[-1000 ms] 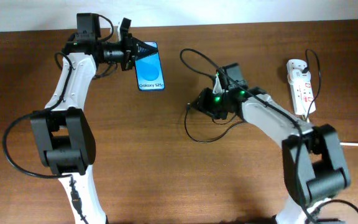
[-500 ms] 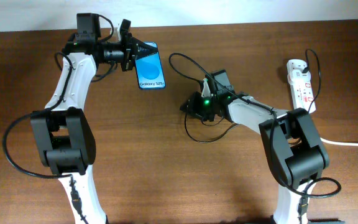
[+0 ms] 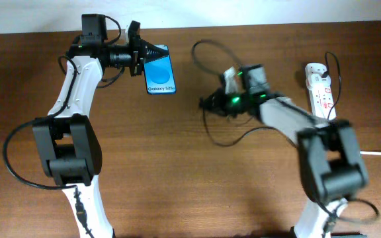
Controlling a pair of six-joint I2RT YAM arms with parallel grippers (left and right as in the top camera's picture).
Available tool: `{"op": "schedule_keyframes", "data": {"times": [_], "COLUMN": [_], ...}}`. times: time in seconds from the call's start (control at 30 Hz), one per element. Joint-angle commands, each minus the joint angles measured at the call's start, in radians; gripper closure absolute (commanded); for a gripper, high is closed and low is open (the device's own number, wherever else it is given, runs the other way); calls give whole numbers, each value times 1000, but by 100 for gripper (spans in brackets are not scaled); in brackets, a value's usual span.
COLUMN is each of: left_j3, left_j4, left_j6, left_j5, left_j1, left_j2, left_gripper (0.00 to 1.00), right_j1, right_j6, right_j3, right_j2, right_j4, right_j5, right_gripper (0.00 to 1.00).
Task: Plug charger to phone and switch on socket
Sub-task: 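Grasp the USB-C end of the black cable with the right gripper, then lift the cable plug up toward the phone's bottom port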
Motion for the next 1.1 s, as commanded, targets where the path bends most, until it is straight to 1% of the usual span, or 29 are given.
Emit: {"op": "schedule_keyframes", "data": {"times": [0.0,0.07,0.13,0.17,0.27,0.3,0.37,0.43,0.5,0.53,0.57,0.6,0.63,0.67,0.73,0.8,0.9,1.03,1.07], "left_j3": [10,10,10,10,10,10,10,10,10,10,10,10,10,10,10,10,10,10,10], "left_j4": [51,88,113,113,113,113,113,113,161,283,390,526,649,741,776,771,735,729,729], "left_j6": [-17,-17,-17,-17,-9,2,2,-8,-75,-167,-247,-335,-412,-480,-551,-560,-560,-551,-533], "left_j5": [51,81,132,146,175,174,144,82,34,31,31,31,31,31,20,20,11,11,17], "left_j1": [-4,-5,-5,-5,-8,-16,-40,-72,-95,-109,-115,-122,-127,-130,-130,-130,-130,-130,-130], "left_j2": [-13,-13,-13,-13,-13,-13,-13,-13,-13,-13,-13,-13,-13,-13,-13,-13,-13,-12,-12], "left_gripper": [100,100,100,100,100,100,100,100,100,100,100,100,100,100,100,100,100,100,100], "right_j1": [-57,-61,-66,-76,-135,-153,-158,-148,-109,-51,4,49,91,120,162,185,205,205,205], "right_j6": [-156,-155,-156,-158,-314,-339,-327,-205,-18,134,239,296,300,319,348,356,355,354,354], "right_j3": [4,4,4,3,3,0,-34,-109,-211,-295,-341,-358,-359,-359,-358,-358,-356,-336,-330], "right_j2": [-193,-272,-364,-411,-600,-665,-741,-764,-756,-744,-730,-711,-681,-653,-594,-539,-518,-518,-518], "right_j4": [6,-15,-111,-189,-531,-626,-646,-539,-303,-81,55,133,200,243,314,374,454,459,459], "right_j5": [-315,-360,-360,-315,-86,-29,-15,-8,8,41,101,146,152,153,153,151,167,221,225], "right_gripper": [96,96,96,96,96,96,96,96,96,96,96,96,96,96,96,96,96,96,96]}}
